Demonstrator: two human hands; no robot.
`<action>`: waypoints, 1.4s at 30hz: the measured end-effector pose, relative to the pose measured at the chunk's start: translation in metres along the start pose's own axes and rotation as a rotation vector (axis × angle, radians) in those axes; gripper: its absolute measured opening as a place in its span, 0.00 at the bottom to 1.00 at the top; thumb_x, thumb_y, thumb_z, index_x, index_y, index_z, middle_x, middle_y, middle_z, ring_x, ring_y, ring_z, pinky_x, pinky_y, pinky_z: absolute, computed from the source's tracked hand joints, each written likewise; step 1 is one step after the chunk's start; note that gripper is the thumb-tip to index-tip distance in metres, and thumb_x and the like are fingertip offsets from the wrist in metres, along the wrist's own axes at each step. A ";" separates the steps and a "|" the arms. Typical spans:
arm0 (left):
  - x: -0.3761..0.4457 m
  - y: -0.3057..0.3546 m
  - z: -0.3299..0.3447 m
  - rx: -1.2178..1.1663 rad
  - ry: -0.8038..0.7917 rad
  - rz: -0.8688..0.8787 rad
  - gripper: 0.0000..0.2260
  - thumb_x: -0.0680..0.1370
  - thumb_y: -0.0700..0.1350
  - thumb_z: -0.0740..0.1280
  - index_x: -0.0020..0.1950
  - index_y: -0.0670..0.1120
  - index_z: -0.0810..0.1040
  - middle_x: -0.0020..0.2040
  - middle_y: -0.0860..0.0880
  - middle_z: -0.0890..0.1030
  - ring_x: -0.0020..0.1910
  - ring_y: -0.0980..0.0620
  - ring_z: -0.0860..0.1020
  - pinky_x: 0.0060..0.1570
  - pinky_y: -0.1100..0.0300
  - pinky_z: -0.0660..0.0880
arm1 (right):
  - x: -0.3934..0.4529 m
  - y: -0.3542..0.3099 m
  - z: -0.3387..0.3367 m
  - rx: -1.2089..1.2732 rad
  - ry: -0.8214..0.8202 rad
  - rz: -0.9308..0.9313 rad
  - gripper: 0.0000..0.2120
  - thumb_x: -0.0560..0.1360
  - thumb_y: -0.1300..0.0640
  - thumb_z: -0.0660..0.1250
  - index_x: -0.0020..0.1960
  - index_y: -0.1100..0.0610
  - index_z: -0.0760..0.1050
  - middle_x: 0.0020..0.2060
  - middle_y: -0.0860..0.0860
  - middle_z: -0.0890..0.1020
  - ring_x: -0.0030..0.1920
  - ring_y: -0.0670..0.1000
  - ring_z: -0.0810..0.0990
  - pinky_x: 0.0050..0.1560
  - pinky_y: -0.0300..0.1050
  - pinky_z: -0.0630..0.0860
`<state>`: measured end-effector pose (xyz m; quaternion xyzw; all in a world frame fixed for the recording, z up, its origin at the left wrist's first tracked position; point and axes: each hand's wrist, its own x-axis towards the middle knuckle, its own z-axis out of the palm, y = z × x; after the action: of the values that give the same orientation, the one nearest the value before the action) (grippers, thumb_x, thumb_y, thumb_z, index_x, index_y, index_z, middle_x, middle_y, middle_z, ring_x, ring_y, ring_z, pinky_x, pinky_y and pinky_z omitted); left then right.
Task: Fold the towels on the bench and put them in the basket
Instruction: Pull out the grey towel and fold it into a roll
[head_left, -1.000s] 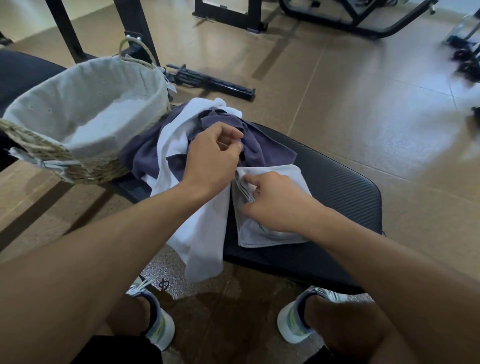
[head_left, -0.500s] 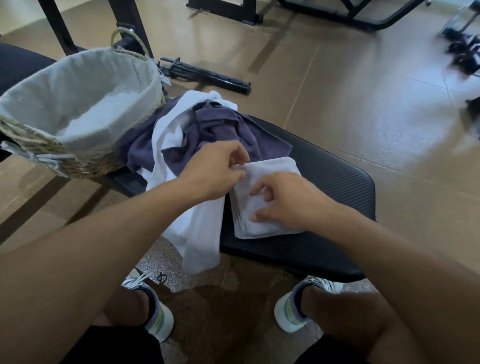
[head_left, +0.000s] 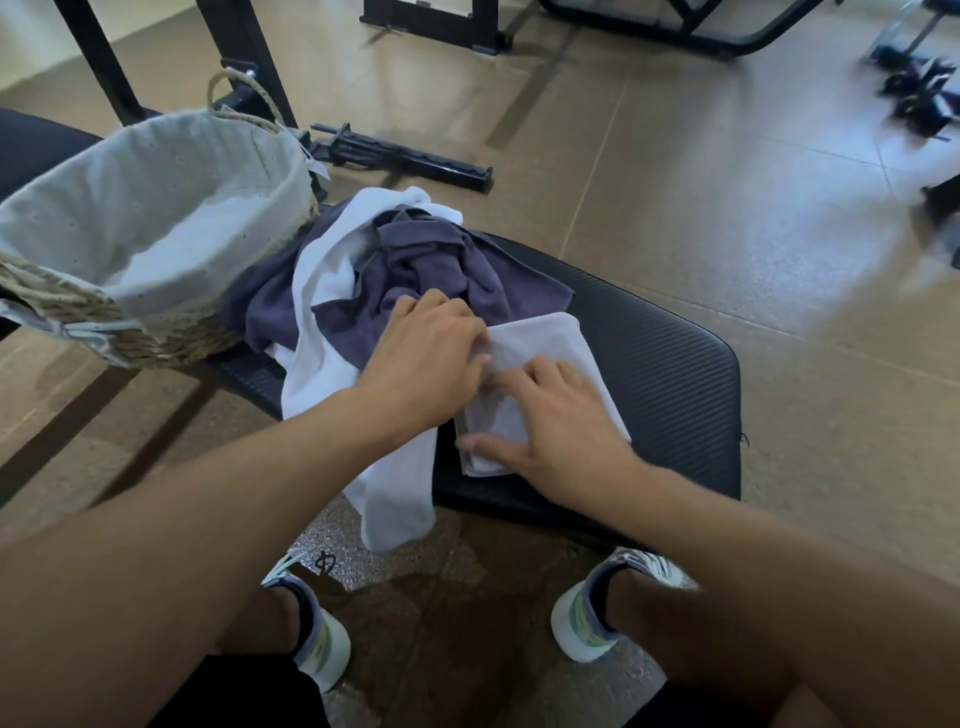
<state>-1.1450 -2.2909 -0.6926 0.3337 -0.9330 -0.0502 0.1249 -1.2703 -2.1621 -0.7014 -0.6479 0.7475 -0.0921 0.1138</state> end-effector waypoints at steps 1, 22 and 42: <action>-0.002 -0.001 0.001 -0.011 -0.002 0.023 0.14 0.78 0.52 0.68 0.61 0.48 0.81 0.59 0.51 0.80 0.61 0.46 0.72 0.60 0.50 0.65 | 0.003 0.003 -0.012 0.101 -0.014 0.019 0.26 0.72 0.26 0.59 0.60 0.43 0.77 0.50 0.47 0.76 0.54 0.50 0.74 0.58 0.51 0.72; -0.001 0.008 -0.028 -0.443 -0.219 -0.307 0.30 0.64 0.75 0.71 0.50 0.53 0.75 0.41 0.57 0.82 0.43 0.57 0.80 0.44 0.53 0.77 | 0.012 0.090 -0.103 0.626 -0.367 0.159 0.18 0.67 0.68 0.78 0.51 0.55 0.76 0.46 0.55 0.86 0.46 0.54 0.85 0.47 0.51 0.79; -0.001 -0.004 -0.018 -0.380 -0.251 -0.028 0.21 0.68 0.51 0.79 0.53 0.55 0.71 0.49 0.56 0.79 0.48 0.52 0.76 0.43 0.53 0.72 | 0.019 0.081 -0.049 0.180 0.080 0.042 0.13 0.68 0.54 0.75 0.47 0.44 0.73 0.44 0.40 0.79 0.46 0.45 0.77 0.48 0.53 0.77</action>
<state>-1.1375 -2.2938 -0.6759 0.3082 -0.9103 -0.2680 0.0676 -1.3639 -2.1700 -0.6788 -0.6152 0.7535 -0.1823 0.1436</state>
